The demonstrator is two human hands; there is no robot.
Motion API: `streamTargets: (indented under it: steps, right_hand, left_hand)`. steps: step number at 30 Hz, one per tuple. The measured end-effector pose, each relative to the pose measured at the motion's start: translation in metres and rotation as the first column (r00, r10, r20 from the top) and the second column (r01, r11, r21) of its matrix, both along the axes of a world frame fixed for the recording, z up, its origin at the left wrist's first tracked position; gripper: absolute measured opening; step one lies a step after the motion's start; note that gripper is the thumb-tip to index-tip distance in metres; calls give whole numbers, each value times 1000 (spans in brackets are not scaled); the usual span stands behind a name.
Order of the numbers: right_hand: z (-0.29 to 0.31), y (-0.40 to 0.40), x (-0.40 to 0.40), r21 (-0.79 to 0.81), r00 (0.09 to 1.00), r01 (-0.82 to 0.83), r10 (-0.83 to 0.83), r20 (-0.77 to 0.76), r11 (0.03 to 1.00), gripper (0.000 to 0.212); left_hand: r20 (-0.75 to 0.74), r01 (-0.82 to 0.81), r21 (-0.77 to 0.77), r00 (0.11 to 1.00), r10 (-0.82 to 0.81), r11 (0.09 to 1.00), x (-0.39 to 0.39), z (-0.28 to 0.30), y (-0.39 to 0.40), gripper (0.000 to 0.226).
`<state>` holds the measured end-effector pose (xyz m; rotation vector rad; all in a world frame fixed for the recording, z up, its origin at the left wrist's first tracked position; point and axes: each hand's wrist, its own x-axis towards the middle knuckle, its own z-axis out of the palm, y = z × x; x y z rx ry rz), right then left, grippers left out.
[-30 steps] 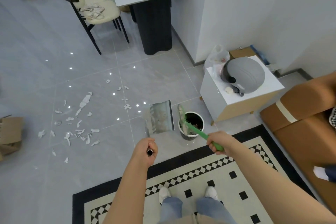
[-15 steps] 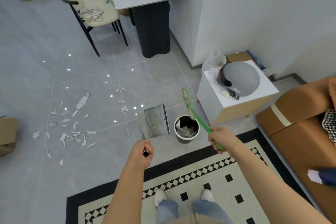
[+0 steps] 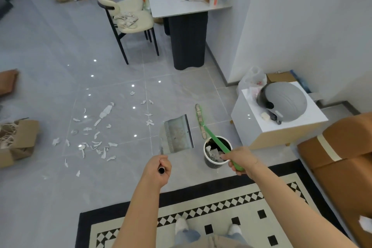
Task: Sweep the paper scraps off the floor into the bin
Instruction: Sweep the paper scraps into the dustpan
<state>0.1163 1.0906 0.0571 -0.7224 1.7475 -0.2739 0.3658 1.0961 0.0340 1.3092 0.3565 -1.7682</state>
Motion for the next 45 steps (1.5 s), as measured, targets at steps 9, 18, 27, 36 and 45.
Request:
streamTargets:
  steps: [9, 18, 27, 36, 45]
  right_hand:
    - [3, -34, 82, 57, 995, -77, 81, -61, 995, 5]
    - [-8, -70, 143, 20, 974, -222, 222, -31, 975, 18]
    - [-39, -176, 194, 22, 956, -290, 290, -36, 957, 6]
    - [-60, -354, 261, 39, 937, -348, 349, -12, 937, 10]
    - [-76, -498, 339, 34, 816, -559, 557, -155, 828, 29]
  left_hand:
    - [-54, -112, -13, 992, 111, 994, 79, 1, -9, 17]
    - [-242, -261, 66, 932, 269, 963, 154, -10, -22, 17]
    - [-427, -404, 198, 785, 449, 893, 211, -31, -102, 25]
    - [-417, -427, 242, 764, 491, 871, 270, -45, -244, 36]
    - [-473, -531, 252, 662, 582, 809, 345, -50, -371, 30]
